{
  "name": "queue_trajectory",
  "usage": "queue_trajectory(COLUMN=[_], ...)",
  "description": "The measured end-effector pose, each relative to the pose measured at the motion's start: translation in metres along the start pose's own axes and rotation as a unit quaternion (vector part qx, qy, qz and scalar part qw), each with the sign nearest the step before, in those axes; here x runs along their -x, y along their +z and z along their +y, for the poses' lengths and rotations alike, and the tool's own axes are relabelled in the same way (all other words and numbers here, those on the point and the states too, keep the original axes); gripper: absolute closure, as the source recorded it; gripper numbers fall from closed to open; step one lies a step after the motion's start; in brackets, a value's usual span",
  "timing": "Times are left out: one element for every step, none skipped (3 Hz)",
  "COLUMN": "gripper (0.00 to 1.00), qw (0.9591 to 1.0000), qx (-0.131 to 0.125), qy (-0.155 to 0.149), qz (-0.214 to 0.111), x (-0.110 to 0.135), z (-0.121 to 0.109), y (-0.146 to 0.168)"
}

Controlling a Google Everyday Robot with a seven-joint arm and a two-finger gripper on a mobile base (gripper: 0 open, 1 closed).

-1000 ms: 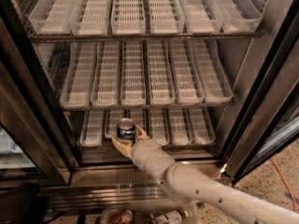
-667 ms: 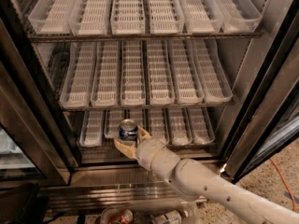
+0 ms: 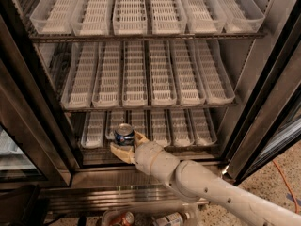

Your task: Pick pepsi can from bottom shelf of fridge

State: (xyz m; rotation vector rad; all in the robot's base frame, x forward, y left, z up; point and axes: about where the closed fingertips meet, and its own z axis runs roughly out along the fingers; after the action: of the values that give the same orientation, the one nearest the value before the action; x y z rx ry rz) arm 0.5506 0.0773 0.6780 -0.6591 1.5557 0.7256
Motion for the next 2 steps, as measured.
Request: queue_trajectory(gripper=[1.0,1.0], qw=[0.9998,0.9988], qx=[0.014,0.027], qy=[0.01,0.026], qz=[0.006,0.032], x=[0.001,0.009], z=[0.002,0.005], y=[-0.003,-0.034])
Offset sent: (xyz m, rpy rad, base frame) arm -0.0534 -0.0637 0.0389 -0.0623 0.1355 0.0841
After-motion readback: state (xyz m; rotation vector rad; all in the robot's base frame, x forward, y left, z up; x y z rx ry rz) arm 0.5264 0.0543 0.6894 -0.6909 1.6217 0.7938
